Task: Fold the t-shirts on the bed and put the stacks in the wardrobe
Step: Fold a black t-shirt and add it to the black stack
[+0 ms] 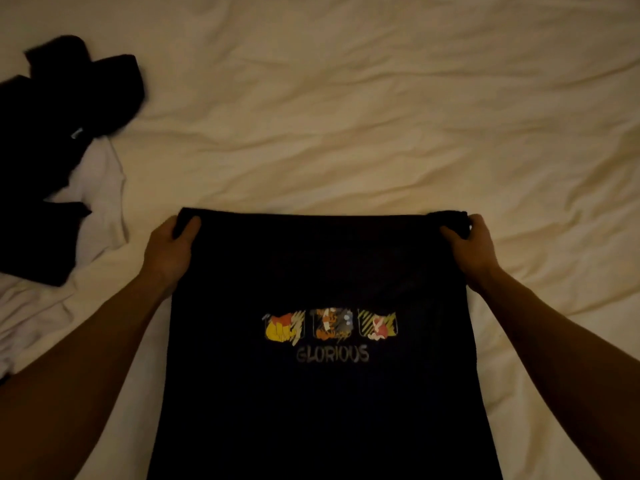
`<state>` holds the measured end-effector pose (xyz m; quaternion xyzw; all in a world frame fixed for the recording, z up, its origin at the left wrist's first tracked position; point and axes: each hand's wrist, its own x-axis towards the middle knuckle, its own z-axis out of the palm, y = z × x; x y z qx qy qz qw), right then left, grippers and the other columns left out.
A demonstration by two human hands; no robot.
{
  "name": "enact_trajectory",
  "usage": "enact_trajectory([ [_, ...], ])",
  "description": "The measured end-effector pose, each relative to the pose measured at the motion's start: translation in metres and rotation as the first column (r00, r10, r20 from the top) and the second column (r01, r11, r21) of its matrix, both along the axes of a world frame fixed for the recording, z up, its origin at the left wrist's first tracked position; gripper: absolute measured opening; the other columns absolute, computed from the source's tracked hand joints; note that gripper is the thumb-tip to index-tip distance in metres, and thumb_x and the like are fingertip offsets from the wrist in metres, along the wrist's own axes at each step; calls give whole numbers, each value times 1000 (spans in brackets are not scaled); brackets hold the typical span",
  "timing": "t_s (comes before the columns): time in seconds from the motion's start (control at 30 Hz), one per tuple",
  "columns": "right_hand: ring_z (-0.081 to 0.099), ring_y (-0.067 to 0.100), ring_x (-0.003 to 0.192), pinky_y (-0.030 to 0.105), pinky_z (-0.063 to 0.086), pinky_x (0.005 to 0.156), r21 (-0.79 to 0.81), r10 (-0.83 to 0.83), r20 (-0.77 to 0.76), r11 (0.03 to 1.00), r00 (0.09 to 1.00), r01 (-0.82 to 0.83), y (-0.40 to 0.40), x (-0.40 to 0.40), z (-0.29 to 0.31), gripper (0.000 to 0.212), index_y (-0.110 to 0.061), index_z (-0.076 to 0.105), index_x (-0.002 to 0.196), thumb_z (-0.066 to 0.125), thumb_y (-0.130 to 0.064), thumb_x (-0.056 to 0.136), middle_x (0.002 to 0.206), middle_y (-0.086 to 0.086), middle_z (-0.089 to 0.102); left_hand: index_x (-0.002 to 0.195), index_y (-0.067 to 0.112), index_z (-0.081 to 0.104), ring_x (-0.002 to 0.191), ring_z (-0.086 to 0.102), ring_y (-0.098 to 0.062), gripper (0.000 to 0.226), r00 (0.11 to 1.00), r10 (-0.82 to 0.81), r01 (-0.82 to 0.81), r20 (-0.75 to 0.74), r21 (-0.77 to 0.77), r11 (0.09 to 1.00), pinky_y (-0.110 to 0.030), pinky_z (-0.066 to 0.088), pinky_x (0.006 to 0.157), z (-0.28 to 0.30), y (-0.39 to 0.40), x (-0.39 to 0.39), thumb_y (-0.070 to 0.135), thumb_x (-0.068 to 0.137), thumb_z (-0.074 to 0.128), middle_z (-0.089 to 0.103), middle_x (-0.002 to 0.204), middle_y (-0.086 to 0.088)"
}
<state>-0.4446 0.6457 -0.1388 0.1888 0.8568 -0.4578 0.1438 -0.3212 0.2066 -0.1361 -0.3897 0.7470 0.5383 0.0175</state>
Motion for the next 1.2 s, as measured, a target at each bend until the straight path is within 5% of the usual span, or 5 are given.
enact_trajectory([
  [0.33,50,41,124,48,44,100,321,107,8,941,994,-104,-15,-40,12,69,-5,28,147,63,-33,94,141,22,44,136,5,45,117,55,-41,49,964,-177,243,200,-388,889,-43,44,92,6,3,-63,36,100,54,56,131,-21],
  [0.67,49,47,119,55,43,96,402,-26,68,916,997,-4,-4,-29,-5,53,1,37,134,41,-42,103,131,28,50,139,11,37,112,53,-46,48,969,-176,245,176,-551,798,-50,43,85,-17,-1,-30,40,102,44,54,126,-24],
  [0.83,46,45,122,52,39,97,743,399,-267,665,877,-76,-62,-25,7,52,1,47,136,52,-33,96,133,28,49,150,6,32,136,34,-44,61,935,-337,287,107,-789,544,-54,30,108,-2,43,-46,37,99,43,37,150,-24],
  [1.0,45,40,131,50,40,104,743,760,-208,532,615,-406,-158,-6,-6,52,-4,48,139,55,-33,96,140,23,48,153,18,31,148,22,-35,59,683,-691,581,238,-751,315,-51,25,115,-8,126,-81,44,100,30,28,160,-11],
  [1.2,46,41,128,49,37,106,755,609,-45,540,792,-372,-107,-34,-35,62,0,51,134,31,-47,99,137,23,51,154,21,32,149,18,-34,66,735,-547,645,402,-664,379,-48,16,117,-40,77,-91,55,99,19,27,161,-9],
])
